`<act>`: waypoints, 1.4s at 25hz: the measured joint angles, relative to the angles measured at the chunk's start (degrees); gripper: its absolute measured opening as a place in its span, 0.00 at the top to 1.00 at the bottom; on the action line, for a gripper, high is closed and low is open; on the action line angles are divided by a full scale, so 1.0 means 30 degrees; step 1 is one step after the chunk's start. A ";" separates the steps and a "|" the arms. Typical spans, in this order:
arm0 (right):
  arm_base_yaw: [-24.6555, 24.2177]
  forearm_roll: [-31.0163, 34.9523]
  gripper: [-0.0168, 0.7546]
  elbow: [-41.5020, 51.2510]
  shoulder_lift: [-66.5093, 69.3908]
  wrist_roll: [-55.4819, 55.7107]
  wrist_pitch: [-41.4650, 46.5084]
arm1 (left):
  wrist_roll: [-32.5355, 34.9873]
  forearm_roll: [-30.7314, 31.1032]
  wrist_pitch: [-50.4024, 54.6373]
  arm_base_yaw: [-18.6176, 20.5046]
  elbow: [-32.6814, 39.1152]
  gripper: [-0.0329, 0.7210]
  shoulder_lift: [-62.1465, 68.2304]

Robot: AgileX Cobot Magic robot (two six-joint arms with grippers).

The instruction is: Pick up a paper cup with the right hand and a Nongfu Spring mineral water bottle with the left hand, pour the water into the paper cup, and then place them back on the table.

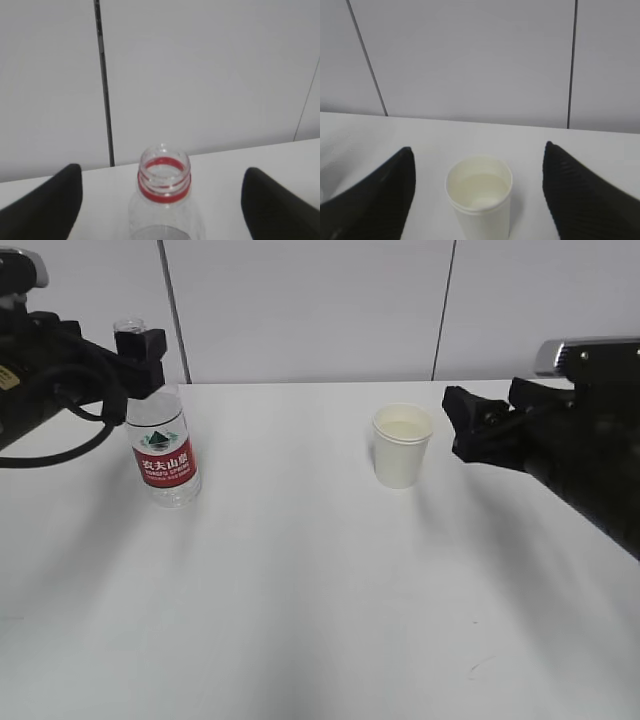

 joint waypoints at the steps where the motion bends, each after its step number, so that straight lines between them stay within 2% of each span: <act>1: 0.0000 0.0016 0.21 -0.0474 -0.0258 0.0000 0.0691 | 0.0271 -0.0109 0.0264 0.0000 -0.0131 0.18 -0.0211; 5: 0.0000 0.0045 0.21 -0.2915 -0.0797 0.0000 0.3711 | 0.1260 -0.0582 0.1402 0.0104 -0.1497 0.17 -0.0637; 12: 0.0000 0.0045 0.21 -0.8290 -0.0797 -0.0832 0.9435 | 0.1497 -0.0728 0.4786 0.0967 -0.5456 0.17 -0.0593; 19: -0.0046 0.0045 0.21 -1.2754 -0.0797 -0.2503 1.4156 | 0.1520 -0.0915 1.0354 0.2207 -1.0274 0.18 0.0364; 25: -0.0651 0.0045 0.21 -1.4963 -0.0029 -0.2630 1.8931 | 0.1541 -0.0595 1.5739 0.2616 -1.3175 0.18 0.1432; 35: -0.1303 0.0092 0.21 -1.7875 0.0311 -0.2127 2.5876 | 0.1548 0.0460 2.2093 0.3528 -1.5549 0.18 0.1539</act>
